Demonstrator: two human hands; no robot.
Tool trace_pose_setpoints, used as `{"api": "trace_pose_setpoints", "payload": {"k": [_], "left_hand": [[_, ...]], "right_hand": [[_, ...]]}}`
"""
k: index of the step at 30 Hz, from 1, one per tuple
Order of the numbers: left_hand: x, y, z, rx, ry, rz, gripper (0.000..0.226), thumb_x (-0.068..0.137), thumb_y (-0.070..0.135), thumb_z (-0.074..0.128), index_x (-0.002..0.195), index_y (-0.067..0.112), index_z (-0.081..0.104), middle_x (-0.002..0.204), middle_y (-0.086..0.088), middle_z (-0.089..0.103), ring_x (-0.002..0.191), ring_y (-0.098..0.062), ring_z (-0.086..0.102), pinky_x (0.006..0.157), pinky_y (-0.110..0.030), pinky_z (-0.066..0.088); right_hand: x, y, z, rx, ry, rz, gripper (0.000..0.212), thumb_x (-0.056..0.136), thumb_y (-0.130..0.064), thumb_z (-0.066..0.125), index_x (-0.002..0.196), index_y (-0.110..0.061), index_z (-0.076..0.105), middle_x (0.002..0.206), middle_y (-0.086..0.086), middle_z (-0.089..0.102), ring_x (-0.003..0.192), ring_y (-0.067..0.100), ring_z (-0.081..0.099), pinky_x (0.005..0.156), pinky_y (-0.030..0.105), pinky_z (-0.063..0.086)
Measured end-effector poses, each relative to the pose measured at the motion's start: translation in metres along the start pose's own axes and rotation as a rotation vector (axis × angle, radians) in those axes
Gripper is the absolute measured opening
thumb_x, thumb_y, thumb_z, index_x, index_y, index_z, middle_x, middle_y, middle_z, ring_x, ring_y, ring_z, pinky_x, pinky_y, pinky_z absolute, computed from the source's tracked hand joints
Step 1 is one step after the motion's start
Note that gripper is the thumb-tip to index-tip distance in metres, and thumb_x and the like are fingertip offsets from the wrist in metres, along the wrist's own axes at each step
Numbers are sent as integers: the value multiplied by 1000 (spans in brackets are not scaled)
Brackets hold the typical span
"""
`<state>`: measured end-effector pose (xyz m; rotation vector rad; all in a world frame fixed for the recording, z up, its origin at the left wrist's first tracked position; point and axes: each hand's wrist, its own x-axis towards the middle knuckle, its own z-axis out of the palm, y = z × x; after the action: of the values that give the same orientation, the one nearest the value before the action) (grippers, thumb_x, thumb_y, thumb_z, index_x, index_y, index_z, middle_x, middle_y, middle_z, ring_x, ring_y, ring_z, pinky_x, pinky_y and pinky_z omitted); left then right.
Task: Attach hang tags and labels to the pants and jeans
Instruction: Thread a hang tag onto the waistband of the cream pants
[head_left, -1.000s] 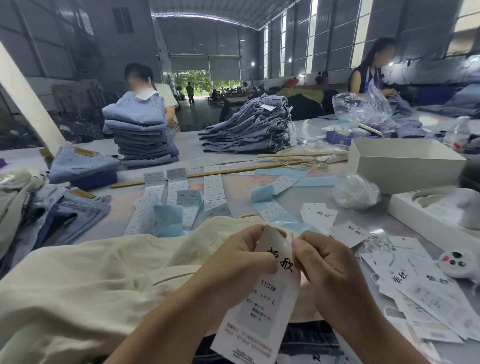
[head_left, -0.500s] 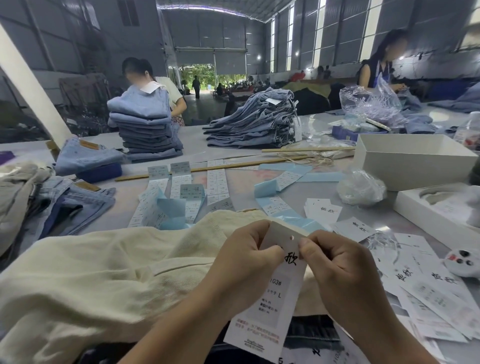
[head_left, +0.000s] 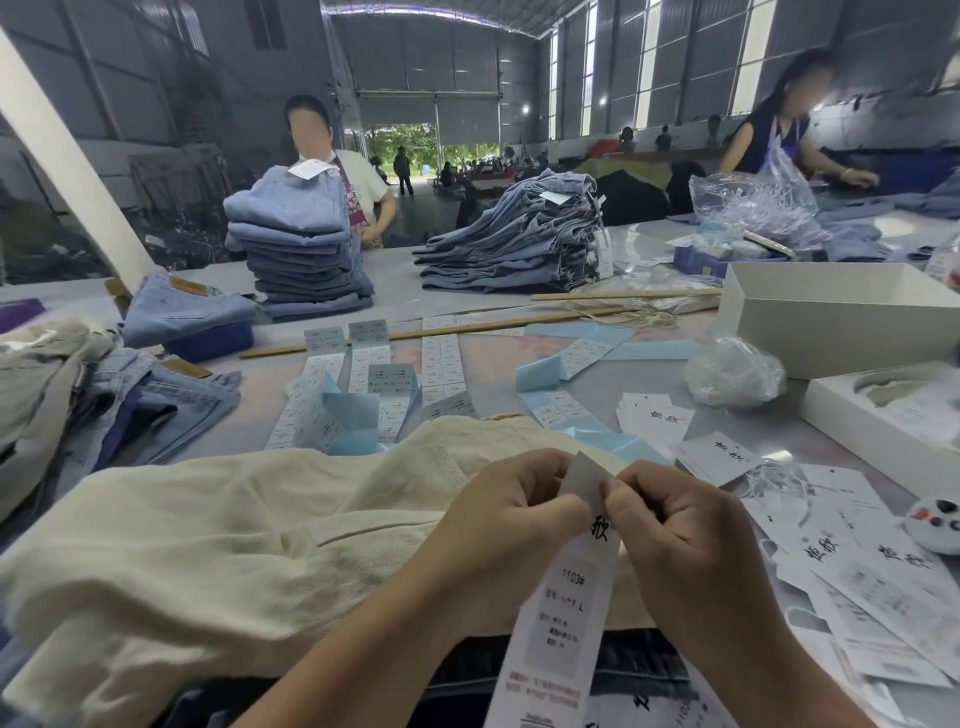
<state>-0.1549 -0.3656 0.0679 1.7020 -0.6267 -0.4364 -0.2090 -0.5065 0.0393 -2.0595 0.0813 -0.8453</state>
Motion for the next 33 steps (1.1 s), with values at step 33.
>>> {"api": "trace_pose_setpoints", "payload": {"k": [33], "left_hand": [[-1, 1, -3, -114, 15, -74, 11, 94, 12, 63, 98, 6, 70, 80, -10, 73, 65, -16, 69, 54, -25, 53]], "right_hand": [[-10, 3, 10, -124, 206, -237, 10, 84, -22, 65, 74, -21, 64, 58, -18, 56, 56, 7, 54, 48, 18, 41]]}}
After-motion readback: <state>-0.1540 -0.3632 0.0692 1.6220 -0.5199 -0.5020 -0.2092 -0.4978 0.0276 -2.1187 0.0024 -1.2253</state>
